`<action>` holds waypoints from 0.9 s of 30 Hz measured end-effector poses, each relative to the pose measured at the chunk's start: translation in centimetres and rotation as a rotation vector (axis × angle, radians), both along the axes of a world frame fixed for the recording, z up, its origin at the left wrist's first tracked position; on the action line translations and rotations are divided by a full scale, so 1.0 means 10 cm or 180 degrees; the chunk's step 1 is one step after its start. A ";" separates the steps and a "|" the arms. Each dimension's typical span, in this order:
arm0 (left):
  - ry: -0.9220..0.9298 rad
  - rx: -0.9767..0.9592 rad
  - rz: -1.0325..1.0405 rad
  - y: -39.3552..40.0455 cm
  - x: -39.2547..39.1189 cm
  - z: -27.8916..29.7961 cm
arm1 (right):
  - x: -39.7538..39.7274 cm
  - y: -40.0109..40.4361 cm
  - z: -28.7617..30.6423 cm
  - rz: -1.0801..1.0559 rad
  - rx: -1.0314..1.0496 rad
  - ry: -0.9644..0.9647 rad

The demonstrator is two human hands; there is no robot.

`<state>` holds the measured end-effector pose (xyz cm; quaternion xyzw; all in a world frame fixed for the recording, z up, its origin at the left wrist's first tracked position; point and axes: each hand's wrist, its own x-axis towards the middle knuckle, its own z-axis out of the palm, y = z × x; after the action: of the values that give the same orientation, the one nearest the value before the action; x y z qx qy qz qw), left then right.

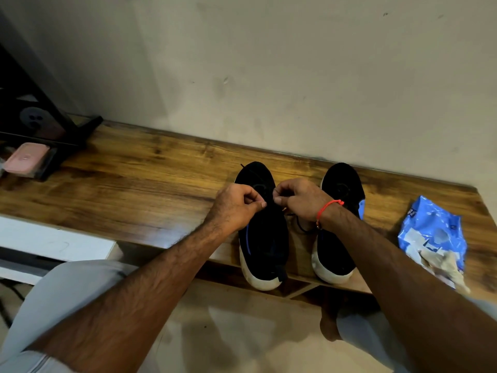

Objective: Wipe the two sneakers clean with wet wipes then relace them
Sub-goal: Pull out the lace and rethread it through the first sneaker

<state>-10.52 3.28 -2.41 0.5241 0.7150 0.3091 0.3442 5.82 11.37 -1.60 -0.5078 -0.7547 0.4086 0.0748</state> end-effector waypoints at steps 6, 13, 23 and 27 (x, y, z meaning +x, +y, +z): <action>-0.0025 0.0022 0.0043 0.00 -0.01 -0.03 | -0.05 -0.04 -0.05 -0.0505 -0.0599 0.0371; -0.0462 -0.0184 0.0224 0.01 -0.02 -0.04 | -0.05 -0.05 -0.09 -0.1234 -0.1259 0.0788; -0.0614 -0.0360 0.0341 0.01 -0.01 -0.05 | -0.04 -0.15 -0.03 -0.1216 -0.1428 0.1021; -0.0353 -0.0231 0.0350 0.00 0.01 -0.08 | -0.11 -0.16 -0.04 -0.1116 -0.1331 0.0823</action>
<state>-10.42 3.26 -3.24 0.4534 0.7333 0.3299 0.3846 4.77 9.81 -2.03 -0.5786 -0.5392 0.5973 0.1335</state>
